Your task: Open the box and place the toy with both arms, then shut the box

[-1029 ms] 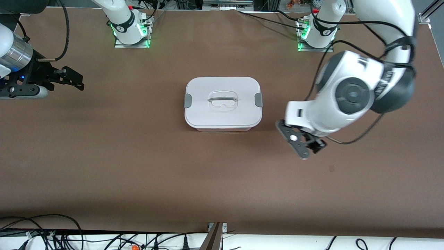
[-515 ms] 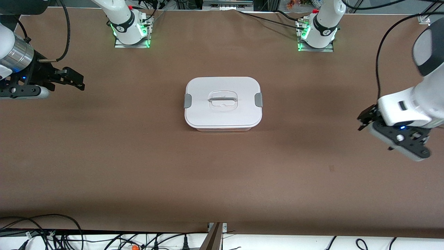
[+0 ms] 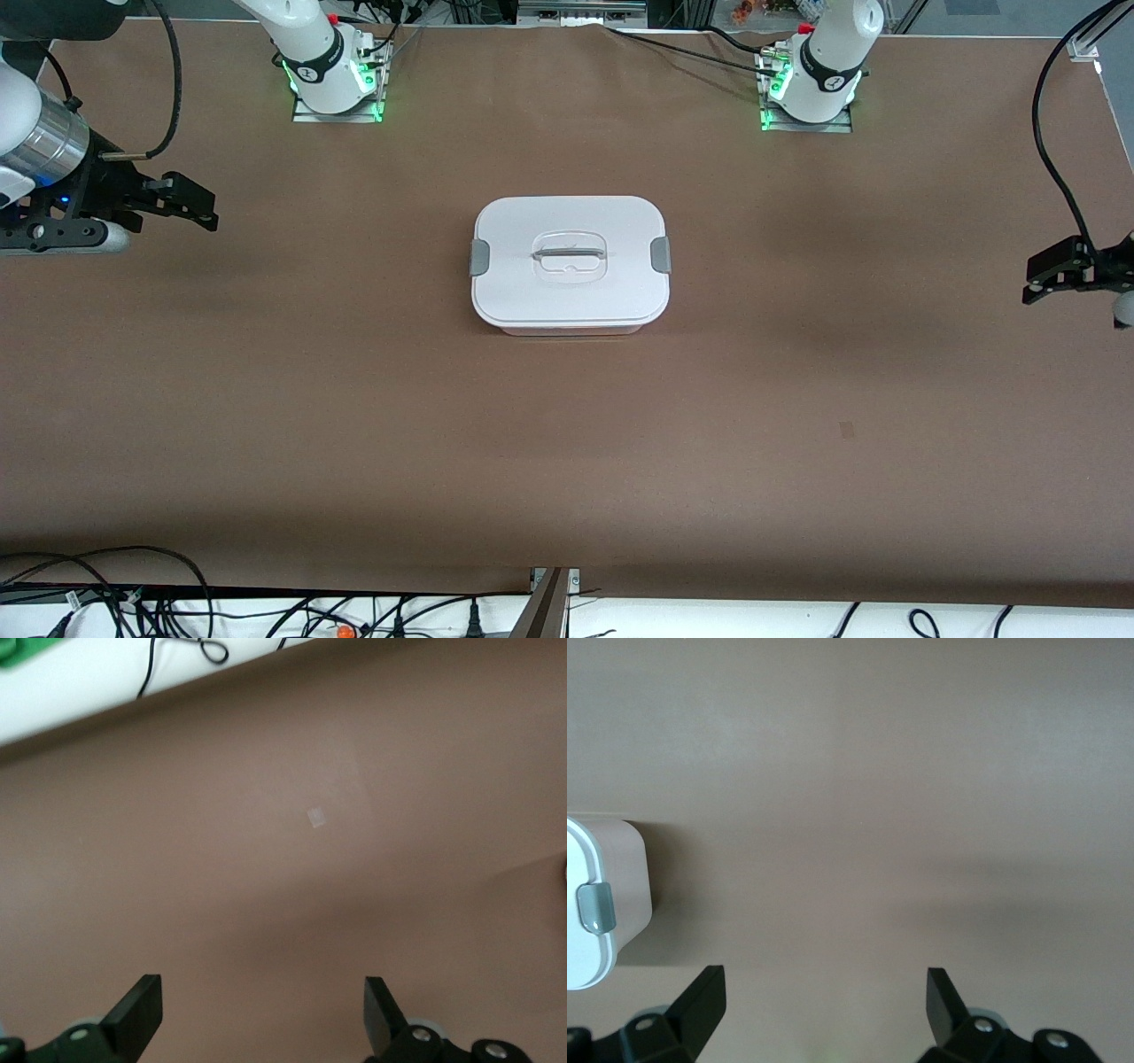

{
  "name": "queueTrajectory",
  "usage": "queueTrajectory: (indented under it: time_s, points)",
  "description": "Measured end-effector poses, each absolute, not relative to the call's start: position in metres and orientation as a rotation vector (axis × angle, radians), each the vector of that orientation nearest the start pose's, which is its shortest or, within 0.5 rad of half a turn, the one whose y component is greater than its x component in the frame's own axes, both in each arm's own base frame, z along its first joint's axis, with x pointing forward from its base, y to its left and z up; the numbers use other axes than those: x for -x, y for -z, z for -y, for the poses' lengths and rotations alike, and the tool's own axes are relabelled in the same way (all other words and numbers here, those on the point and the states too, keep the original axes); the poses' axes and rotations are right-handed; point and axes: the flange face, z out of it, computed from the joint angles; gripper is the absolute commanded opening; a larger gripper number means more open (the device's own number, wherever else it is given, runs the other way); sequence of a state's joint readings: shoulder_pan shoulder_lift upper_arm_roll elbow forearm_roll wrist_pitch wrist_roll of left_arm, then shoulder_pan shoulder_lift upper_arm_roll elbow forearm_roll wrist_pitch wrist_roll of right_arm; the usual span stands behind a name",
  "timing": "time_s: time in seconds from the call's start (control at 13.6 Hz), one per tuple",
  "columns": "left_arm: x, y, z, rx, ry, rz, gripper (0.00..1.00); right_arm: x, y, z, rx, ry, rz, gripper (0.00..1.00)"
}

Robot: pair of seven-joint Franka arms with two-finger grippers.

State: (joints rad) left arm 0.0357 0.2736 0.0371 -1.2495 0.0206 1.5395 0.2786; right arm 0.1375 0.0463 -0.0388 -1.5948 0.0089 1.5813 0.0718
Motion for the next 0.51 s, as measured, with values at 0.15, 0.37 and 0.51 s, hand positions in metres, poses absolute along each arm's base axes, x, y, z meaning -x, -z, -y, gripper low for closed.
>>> queueTrajectory:
  time_s: [0.15,0.37,0.51]
  points:
    - [-0.621,-0.612,-0.043,3.115,-0.02,-0.164,1.0,-0.564,-0.587,-0.057,3.138,-0.097,0.042,1.0]
    - [-0.607,-0.619,-0.038,3.121,-0.035,-0.126,1.0,-0.564,-0.587,-0.057,3.138,-0.098,0.042,1.0]
    - [-0.598,-0.616,-0.034,3.124,-0.059,-0.097,1.0,-0.564,-0.587,-0.057,3.138,-0.098,0.042,1.0]
